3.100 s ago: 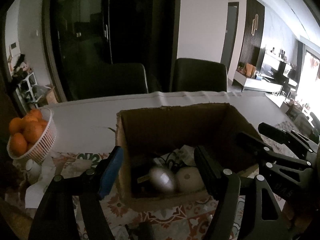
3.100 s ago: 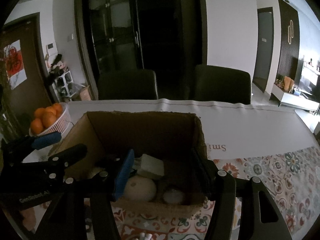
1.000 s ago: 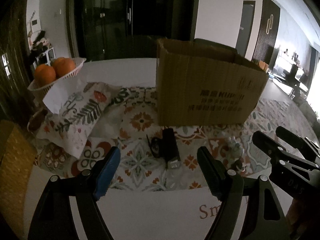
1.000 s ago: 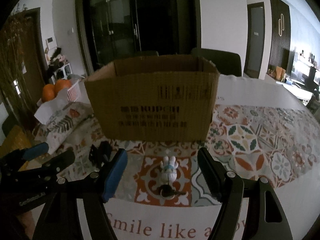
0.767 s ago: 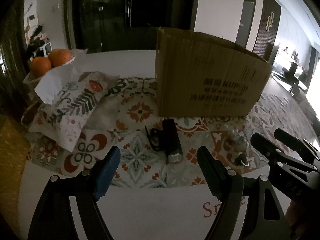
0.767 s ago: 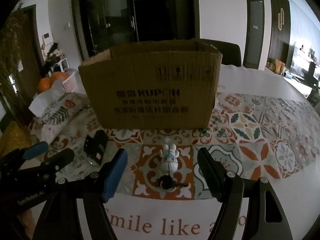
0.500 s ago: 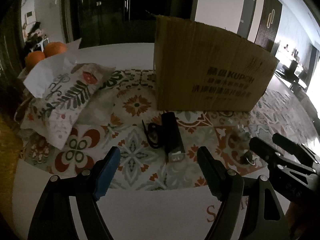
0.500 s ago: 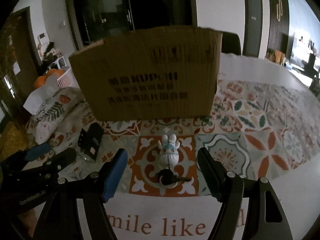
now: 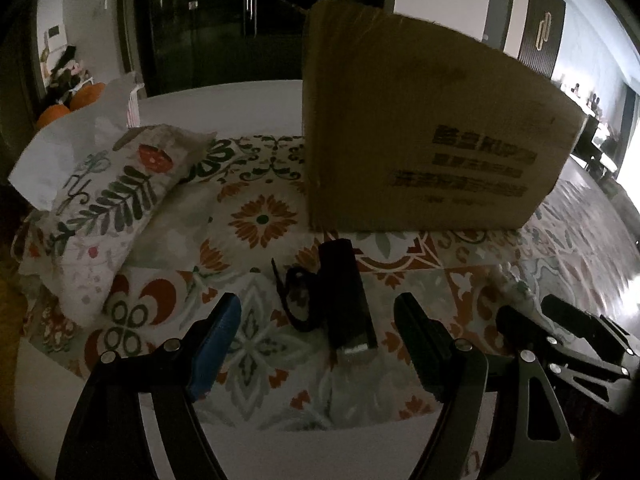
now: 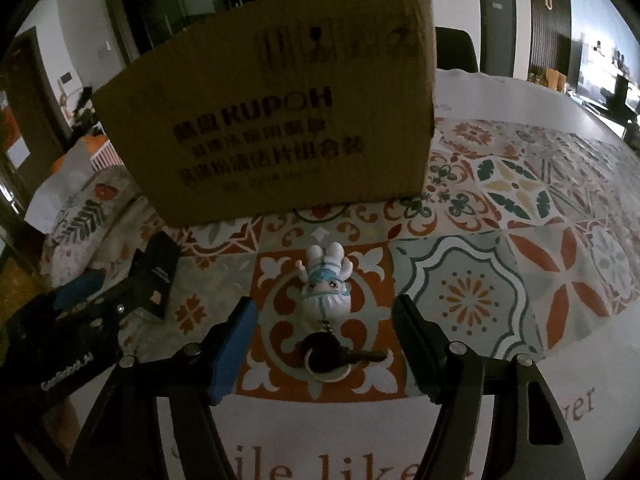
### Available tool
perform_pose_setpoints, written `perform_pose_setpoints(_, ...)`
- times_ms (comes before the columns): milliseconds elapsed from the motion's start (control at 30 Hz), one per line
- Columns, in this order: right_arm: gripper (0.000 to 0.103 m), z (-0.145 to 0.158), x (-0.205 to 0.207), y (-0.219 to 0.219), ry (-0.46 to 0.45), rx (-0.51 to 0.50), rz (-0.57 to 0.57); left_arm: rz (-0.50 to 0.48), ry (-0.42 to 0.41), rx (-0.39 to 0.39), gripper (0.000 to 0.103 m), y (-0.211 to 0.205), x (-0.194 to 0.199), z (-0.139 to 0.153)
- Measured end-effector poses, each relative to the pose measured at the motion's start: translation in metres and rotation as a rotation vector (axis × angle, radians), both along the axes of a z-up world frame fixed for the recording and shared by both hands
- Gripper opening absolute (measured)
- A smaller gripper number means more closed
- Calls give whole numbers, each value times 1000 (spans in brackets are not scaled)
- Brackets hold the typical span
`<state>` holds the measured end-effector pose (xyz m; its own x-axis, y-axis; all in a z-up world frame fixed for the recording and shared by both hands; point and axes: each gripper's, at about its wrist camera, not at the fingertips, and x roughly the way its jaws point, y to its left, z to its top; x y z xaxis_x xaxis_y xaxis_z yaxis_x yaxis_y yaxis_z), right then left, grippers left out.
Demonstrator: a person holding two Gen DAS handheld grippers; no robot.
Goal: Organize rigid objects
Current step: 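Grasp the small black device with the left gripper while the right grasps the white bunny figurine, then carry the black device with the left gripper while the right carries the figurine toward the box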
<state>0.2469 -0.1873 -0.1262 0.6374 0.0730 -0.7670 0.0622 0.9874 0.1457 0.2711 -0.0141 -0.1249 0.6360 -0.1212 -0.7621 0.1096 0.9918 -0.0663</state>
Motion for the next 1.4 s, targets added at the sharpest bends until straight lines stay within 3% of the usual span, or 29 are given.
perform_pose_setpoints(200, 63, -7, 10, 2, 14, -2, -8, 15, 18, -6, 76, 0, 12, -12)
perform_pose_setpoints(333, 60, -8, 14, 5, 8, -18, -4, 18, 33, -15, 68, -1, 17, -19)
perform_pose_setpoints(533, 41, -10, 15, 9, -4, -62, 0, 10, 23, -27, 45, -3, 18, -18)
perform_pose_setpoints(633, 28, -10, 15, 10, -3, -70, 7, 1, 22, -37, 41, -3, 19, -18)
perform_pose_setpoints(1000, 28, 1, 6, 4, -25, -44, 23, -36, 14, -84, 36, -6, 2, -10)
perform_pose_setpoints(1400, 28, 27, -12, -1, -85, -9, 43, -47, -50, -102, 36, -8, -23, 25)
